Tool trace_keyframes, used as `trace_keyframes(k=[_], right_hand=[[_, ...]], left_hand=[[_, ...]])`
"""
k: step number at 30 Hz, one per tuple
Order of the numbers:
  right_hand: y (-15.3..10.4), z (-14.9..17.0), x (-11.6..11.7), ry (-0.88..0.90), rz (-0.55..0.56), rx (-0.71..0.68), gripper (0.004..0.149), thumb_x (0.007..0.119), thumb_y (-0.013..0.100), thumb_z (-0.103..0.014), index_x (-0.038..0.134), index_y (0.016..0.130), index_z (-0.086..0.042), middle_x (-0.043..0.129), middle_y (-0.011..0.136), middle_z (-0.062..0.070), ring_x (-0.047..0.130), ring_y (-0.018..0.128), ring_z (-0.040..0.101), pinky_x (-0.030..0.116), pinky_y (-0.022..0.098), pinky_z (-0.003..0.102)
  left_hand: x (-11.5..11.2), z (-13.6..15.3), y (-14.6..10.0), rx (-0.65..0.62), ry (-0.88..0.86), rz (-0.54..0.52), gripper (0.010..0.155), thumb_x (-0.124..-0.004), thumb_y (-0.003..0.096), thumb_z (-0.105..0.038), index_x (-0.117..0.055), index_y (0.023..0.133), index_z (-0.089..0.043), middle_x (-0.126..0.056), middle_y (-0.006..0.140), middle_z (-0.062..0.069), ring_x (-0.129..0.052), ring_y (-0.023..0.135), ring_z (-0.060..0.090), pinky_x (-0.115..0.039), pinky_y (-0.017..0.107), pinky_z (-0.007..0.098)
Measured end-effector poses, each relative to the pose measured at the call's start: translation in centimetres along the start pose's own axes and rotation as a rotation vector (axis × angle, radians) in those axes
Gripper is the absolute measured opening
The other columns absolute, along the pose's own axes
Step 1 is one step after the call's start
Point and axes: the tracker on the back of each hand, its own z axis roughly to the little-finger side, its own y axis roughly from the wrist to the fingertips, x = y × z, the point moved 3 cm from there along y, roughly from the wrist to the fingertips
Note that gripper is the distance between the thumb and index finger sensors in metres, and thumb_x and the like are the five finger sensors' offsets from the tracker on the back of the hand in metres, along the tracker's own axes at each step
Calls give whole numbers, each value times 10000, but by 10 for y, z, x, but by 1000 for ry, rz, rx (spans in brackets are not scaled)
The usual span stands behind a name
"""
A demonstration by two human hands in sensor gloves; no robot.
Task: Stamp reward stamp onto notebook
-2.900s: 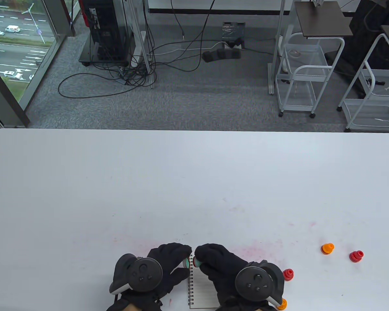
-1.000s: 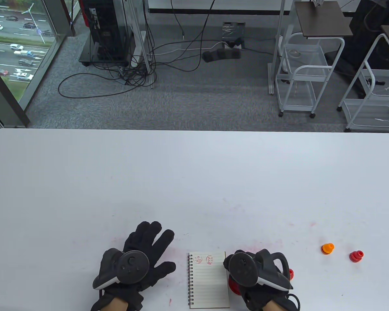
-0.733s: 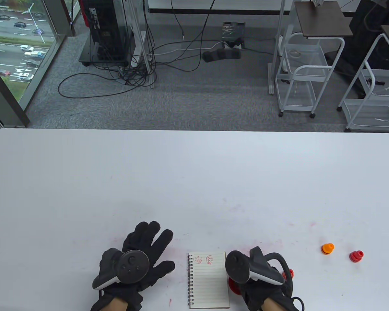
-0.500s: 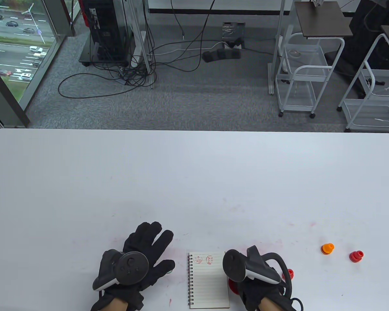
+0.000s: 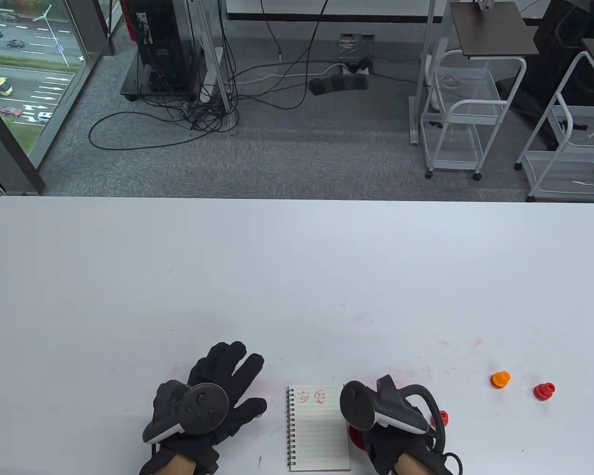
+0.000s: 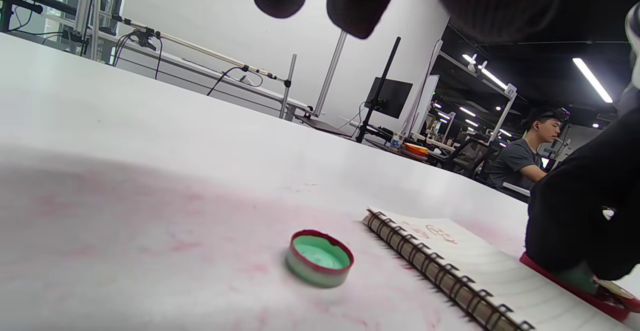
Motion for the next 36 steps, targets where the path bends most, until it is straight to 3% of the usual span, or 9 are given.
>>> trace_keyframes(k=[20,36], right_hand=[[-3,5,1,23,4,25,392,845,404,-230,850,794,-199,942,740,50,975,570,249,838,527,505],[-7,21,0,172,-7,44,407,823,440,-229,825,845,-189,911,815,83,959,612,302,816,545,540]], left_hand=[[1,0,3,-2,7,7,834,-699,454,-641,-565,1171,-236,-417,1241,196,-443,1091,512,-492,749,693],[1,-1,3,-4,18,6,830,-696,454,-639,-569,1168,-235,-421,1239,200,-447,1091,511,-483,746,704]])
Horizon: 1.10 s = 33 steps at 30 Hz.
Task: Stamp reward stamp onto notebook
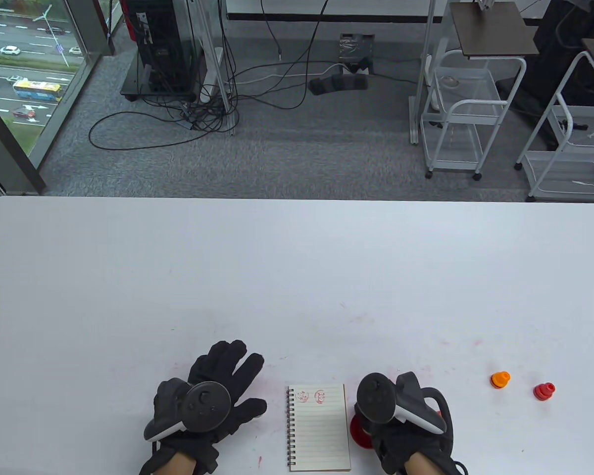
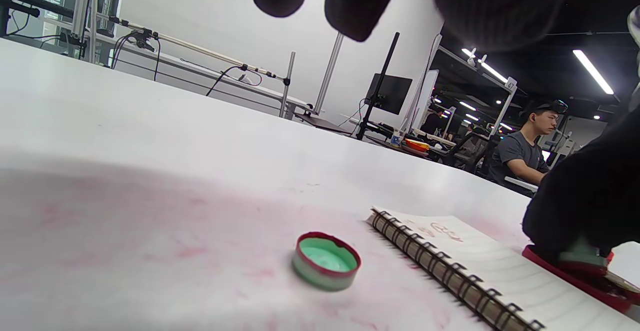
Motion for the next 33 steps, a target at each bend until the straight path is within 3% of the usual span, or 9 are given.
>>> trace_keyframes(k=[8,17,24,33], right_hand=[[-2,-1,-4,15,25,-20,417,820,442,-237,820,856,-186,913,821,108,970,602,305,817,539,538],[-7,-25,-15,42,188,-166,422,831,426,-231,817,847,-212,883,862,109,982,613,272,850,523,503],[0,-52,-10,172,255,-302,440,834,420,-172,818,860,-191,809,924,137,942,667,299,864,512,447],[12,-77,1,117,326,-351,440,833,418,-172,822,858,-190,819,913,135,951,659,293,866,506,447]], left_hand=[[0,0,0,1,1,4,827,-694,457,-638,-569,1168,-236,-419,1238,207,-451,1090,510,-488,746,701],[2,0,-1,-8,5,-15,827,-695,456,-638,-570,1168,-236,-424,1239,194,-454,1089,510,-489,746,700],[3,-2,-1,-17,9,-18,824,-694,457,-637,-571,1167,-237,-424,1237,203,-456,1090,509,-492,746,698],[3,-3,-2,-26,6,-23,823,-693,457,-636,-573,1166,-235,-426,1237,200,-463,1089,507,-496,747,696]])
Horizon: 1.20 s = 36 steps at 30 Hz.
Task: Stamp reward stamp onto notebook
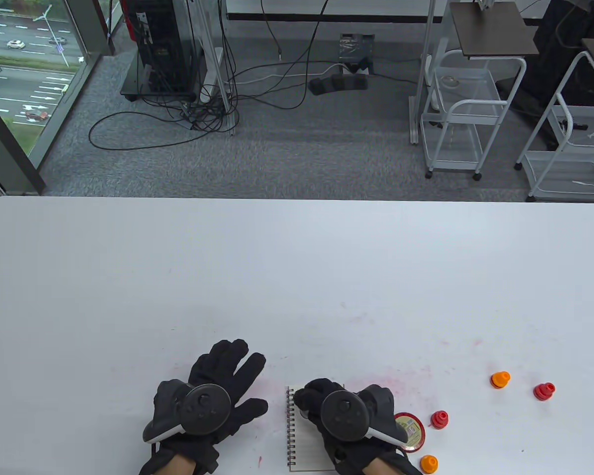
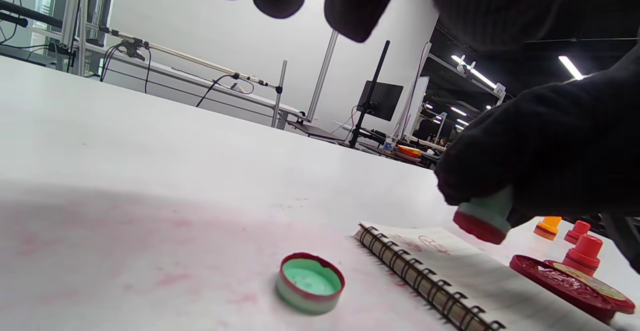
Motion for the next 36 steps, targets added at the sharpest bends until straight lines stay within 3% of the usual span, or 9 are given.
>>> trace_keyframes(k=[13,36], right_hand=[[10,-6,23,-105,-60,-22,441,841,409,-189,826,849,-208,844,886,129,975,608,242,890,471,407],[22,-40,29,-436,-69,-4,433,869,323,-201,893,755,-231,946,778,88,1056,483,197,949,391,356]], left_hand=[[-1,-1,0,-9,-11,15,821,-693,459,-635,-578,1165,-234,-429,1237,202,-465,1088,509,-496,746,698],[-4,-4,-1,-5,-21,42,808,-690,463,-626,-591,1159,-228,-446,1231,200,-485,1083,505,-510,744,689]])
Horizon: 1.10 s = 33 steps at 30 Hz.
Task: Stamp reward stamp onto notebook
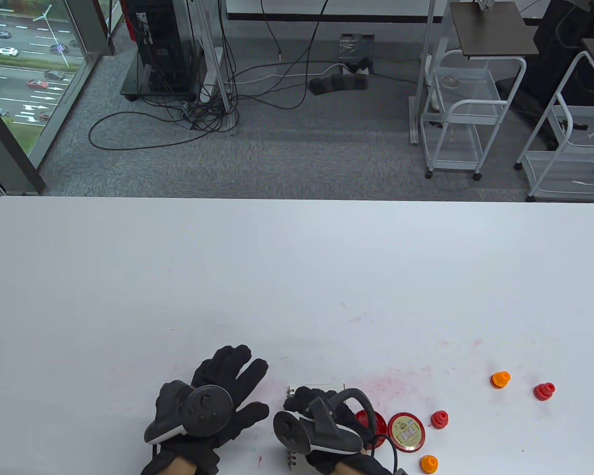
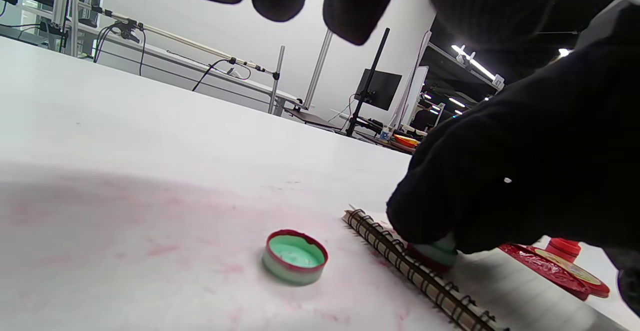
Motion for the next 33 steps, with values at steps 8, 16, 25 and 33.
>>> trace_keyframes(k=[8,16,25,33], right_hand=[[14,-5,-4,-65,-100,8,430,892,295,-220,915,723,-248,978,744,70,1085,447,175,973,366,333],[24,-10,-6,-110,-181,21,429,904,286,-224,920,714,-252,990,732,66,1093,437,172,979,354,327],[28,-16,-6,-175,-210,32,427,910,280,-228,918,706,-259,1000,725,64,1103,421,172,982,349,325],[28,-16,-6,-177,-209,40,426,915,276,-237,923,701,-263,1007,715,61,1106,418,162,988,337,312]], left_hand=[[-2,0,1,11,-3,23,803,-692,462,-623,-597,1155,-228,-449,1230,203,-488,1082,503,-512,745,687],[-3,0,1,13,-10,32,803,-692,463,-621,-597,1156,-227,-450,1229,208,-489,1081,506,-511,744,687],[-6,0,1,29,-9,60,797,-696,466,-614,-599,1156,-226,-450,1228,211,-487,1081,505,-512,744,687],[-7,0,1,34,-10,72,789,-695,471,-609,-599,1155,-228,-449,1229,202,-488,1081,504,-513,744,685]])
